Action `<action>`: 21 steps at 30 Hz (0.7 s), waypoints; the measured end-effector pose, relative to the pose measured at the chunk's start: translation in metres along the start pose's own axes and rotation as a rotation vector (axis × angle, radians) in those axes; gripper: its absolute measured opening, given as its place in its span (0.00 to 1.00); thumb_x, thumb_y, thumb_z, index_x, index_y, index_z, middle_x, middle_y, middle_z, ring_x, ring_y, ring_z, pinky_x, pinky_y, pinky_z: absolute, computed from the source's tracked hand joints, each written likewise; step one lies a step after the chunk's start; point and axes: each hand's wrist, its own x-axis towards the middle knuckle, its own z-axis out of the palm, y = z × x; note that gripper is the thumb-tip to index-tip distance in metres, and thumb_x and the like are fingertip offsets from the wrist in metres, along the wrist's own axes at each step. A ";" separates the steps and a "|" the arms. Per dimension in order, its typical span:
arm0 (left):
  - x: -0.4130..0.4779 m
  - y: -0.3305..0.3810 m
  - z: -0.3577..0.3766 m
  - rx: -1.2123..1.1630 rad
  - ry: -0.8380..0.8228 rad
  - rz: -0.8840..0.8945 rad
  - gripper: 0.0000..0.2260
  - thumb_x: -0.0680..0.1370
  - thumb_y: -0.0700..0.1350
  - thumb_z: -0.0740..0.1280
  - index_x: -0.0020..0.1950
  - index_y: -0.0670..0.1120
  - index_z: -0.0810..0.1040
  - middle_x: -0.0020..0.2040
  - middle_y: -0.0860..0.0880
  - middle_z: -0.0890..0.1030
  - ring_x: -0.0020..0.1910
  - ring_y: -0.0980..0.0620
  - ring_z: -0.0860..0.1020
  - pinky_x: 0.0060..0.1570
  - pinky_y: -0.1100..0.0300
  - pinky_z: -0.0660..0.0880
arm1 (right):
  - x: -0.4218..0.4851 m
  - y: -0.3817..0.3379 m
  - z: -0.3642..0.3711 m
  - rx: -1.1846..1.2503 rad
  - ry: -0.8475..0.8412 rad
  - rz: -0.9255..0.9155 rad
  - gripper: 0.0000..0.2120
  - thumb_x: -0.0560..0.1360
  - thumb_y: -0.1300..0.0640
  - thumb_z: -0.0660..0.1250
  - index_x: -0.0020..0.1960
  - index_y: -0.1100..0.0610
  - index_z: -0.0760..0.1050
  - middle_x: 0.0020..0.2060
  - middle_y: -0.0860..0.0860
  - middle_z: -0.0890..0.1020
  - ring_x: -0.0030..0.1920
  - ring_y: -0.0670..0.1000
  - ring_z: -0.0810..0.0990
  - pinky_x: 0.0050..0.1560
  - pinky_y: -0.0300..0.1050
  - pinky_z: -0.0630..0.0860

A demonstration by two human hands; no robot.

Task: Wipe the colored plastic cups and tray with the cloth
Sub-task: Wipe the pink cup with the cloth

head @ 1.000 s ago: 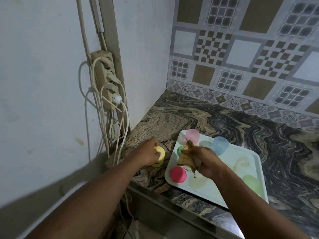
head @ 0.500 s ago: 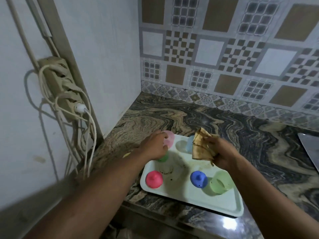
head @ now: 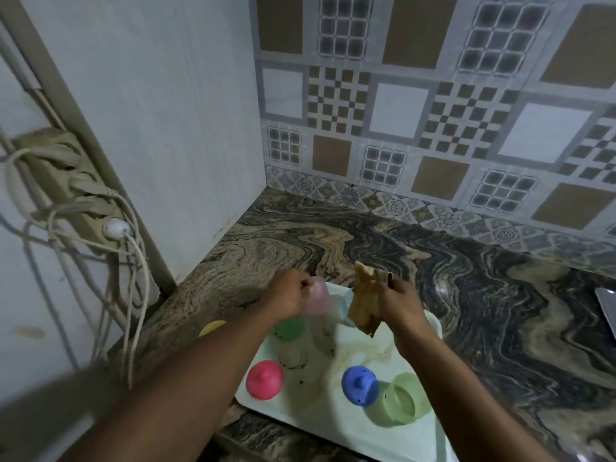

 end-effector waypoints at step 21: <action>-0.029 0.028 -0.076 -0.491 0.204 0.103 0.14 0.70 0.65 0.71 0.43 0.56 0.81 0.44 0.54 0.83 0.44 0.49 0.82 0.48 0.46 0.82 | 0.020 -0.043 0.060 0.367 -0.401 0.104 0.18 0.85 0.49 0.56 0.60 0.58 0.81 0.52 0.62 0.86 0.52 0.63 0.85 0.52 0.62 0.83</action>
